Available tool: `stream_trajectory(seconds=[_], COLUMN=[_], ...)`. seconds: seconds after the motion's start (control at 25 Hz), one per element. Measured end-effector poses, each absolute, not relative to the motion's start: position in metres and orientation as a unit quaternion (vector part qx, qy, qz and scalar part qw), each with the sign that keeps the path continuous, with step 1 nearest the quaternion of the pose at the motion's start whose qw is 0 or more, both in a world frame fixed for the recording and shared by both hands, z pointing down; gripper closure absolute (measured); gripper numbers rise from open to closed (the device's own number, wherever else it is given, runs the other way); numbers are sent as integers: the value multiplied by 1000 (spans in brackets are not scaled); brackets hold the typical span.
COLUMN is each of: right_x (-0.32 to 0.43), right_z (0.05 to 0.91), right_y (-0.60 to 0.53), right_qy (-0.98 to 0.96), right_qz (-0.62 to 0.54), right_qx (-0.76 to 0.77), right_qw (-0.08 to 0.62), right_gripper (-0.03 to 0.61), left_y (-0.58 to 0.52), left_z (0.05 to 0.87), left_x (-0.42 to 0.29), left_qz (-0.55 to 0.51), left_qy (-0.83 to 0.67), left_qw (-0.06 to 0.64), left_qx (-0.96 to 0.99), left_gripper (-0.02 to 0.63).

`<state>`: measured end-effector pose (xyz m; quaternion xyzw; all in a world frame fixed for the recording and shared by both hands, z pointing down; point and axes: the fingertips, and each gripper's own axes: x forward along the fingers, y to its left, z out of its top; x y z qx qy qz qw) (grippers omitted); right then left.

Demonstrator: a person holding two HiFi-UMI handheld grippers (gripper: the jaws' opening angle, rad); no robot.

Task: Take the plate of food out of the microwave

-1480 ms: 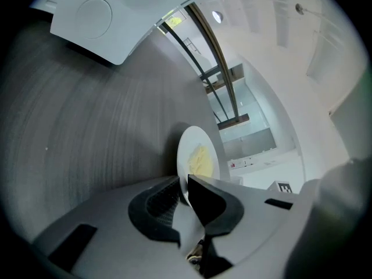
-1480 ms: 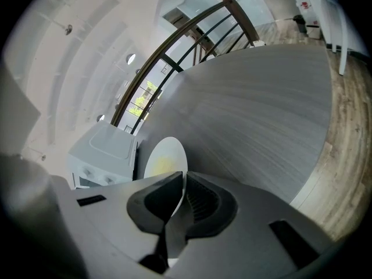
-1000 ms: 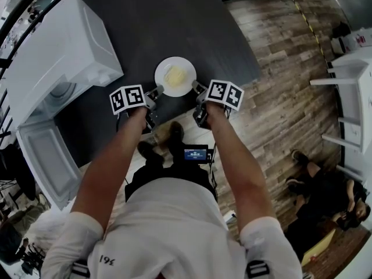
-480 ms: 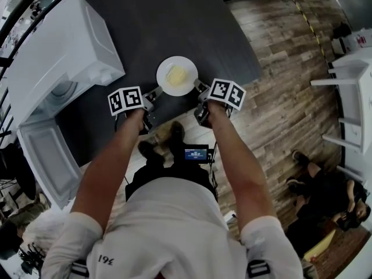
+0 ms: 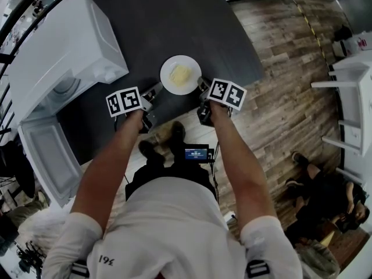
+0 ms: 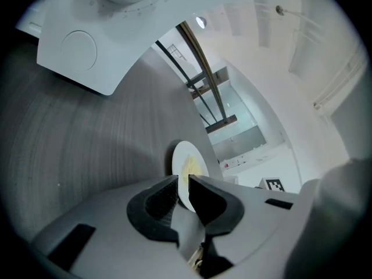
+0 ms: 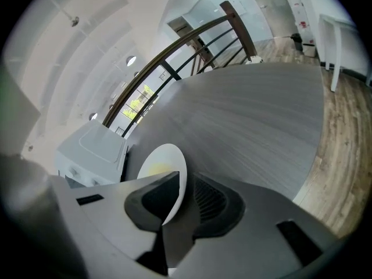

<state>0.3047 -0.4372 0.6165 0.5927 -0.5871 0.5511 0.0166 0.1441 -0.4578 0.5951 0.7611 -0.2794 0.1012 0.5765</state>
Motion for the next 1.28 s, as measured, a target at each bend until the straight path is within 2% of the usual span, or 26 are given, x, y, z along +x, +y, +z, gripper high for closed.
stream_trajectory(seconds=[0.52,0.96,1.28], right_x=[314,301,283], right_z=[597,558,531], right_y=[-434,-428,-413], right_qy=[-594,-625,-639], right_qz=[522,475,455], right_qx=[611,617,619], right_qw=[30,58,49], right_gripper=[523,523,523], left_y=[-458,-449,-433], left_z=[562,511,474], left_x=[135,121,101], left_qz=[74,39,4], left_qy=[-258,-235,-221], left_qw=[540,496,479], left_qx=[798,835,850], left_gripper=[578,578,578])
